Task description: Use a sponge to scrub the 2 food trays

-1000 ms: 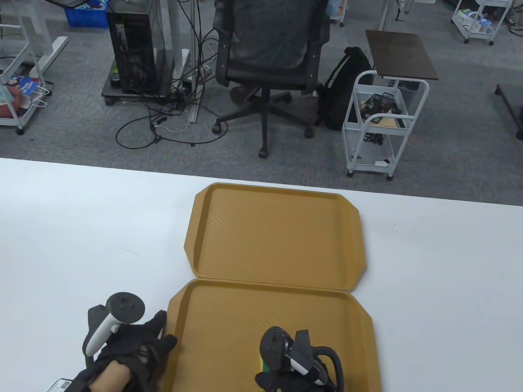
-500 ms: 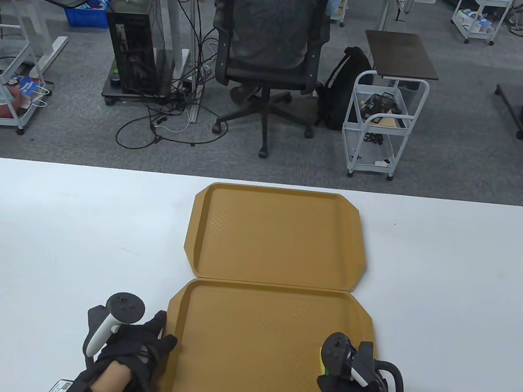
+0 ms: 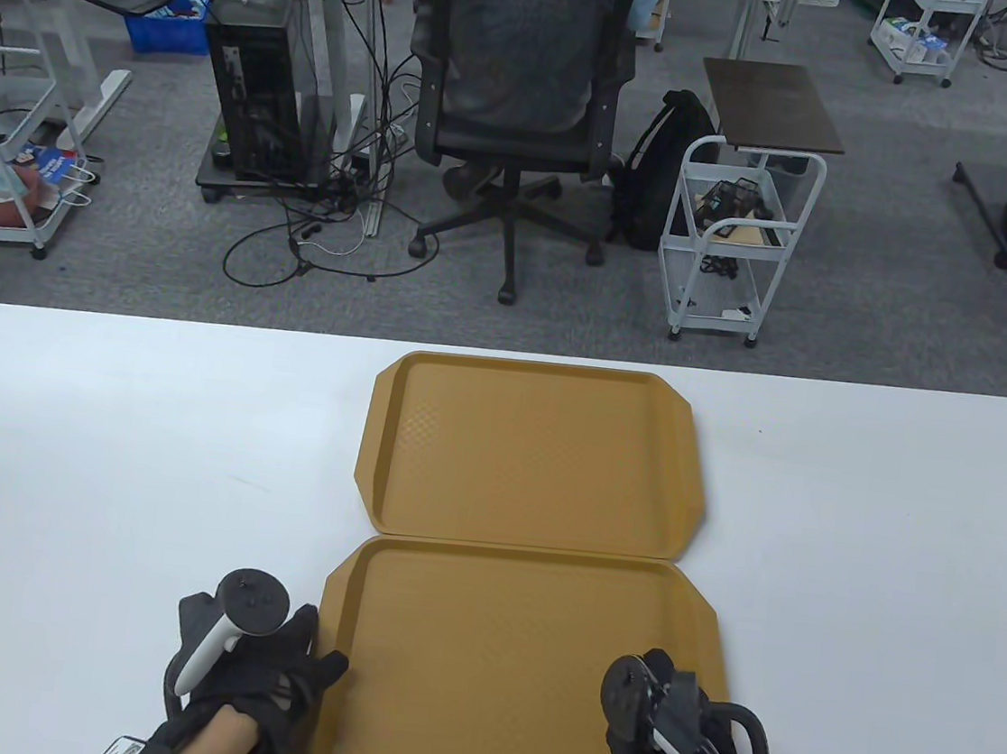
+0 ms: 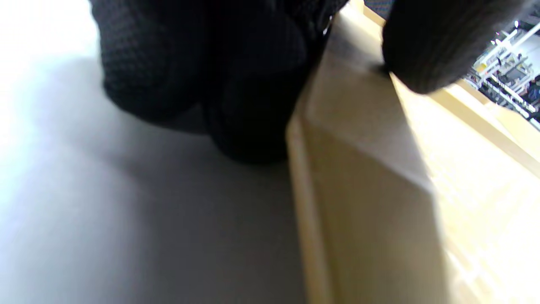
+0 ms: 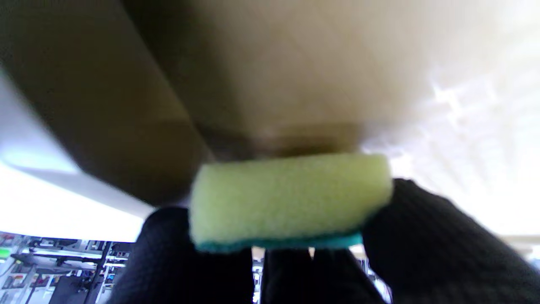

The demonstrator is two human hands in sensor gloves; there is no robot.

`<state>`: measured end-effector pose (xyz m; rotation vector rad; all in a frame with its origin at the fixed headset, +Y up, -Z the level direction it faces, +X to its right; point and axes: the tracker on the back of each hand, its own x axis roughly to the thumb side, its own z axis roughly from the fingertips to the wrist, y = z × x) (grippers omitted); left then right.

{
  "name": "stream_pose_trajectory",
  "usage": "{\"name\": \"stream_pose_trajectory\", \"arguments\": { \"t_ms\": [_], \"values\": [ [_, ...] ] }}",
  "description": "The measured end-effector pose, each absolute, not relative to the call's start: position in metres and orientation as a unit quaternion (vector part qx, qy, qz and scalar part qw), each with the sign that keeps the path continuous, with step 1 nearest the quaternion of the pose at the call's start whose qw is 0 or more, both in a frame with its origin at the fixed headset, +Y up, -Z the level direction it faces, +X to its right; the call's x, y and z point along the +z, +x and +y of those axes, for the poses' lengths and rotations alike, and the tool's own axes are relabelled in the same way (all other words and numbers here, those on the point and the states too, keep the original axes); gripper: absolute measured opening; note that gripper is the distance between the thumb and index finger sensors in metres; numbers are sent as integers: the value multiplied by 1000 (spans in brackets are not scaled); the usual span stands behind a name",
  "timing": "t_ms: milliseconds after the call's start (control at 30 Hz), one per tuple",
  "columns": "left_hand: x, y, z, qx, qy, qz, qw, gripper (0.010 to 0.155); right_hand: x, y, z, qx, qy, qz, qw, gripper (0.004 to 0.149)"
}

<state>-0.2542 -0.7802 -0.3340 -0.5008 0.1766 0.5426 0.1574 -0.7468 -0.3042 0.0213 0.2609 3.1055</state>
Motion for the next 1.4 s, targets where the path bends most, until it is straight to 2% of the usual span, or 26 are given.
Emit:
{"name": "stream_pose_trajectory", "arguments": {
  "t_ms": [67,200,333,400,467,567,700,867,1033,1233,1400],
  "values": [
    [-333,-251,-779,254,-245,81,932,93,-303,163,-739,997,10,66,42,72],
    [-332,-251,-778,272,-249,86,926,92,-299,175,-723,996,6,32,87,72],
    [-331,-258,-775,347,-254,101,897,90,-297,190,-712,992,-7,18,124,71],
    [-332,-262,-773,408,-259,105,869,88,-297,197,-708,990,-13,14,143,71],
    [-334,-264,-769,443,-256,99,853,79,-297,202,-704,988,-13,8,153,71],
    [-335,-263,-764,466,-239,69,849,68,-297,209,-701,984,-15,4,179,70],
    [-336,-257,-761,501,-235,49,831,69,-297,218,-699,977,-19,3,212,70],
    [-336,-256,-759,529,-220,66,817,65,-295,222,-693,975,-12,-10,223,69],
    [-335,-258,-748,589,-212,82,775,65,-292,228,-684,969,-10,-27,246,69],
    [-347,-273,-738,626,-220,103,741,63,-289,234,-676,962,-11,-40,270,69],
    [-376,-283,-728,644,-199,117,730,63,-289,237,-675,960,-12,-43,278,69]
  ]
}}
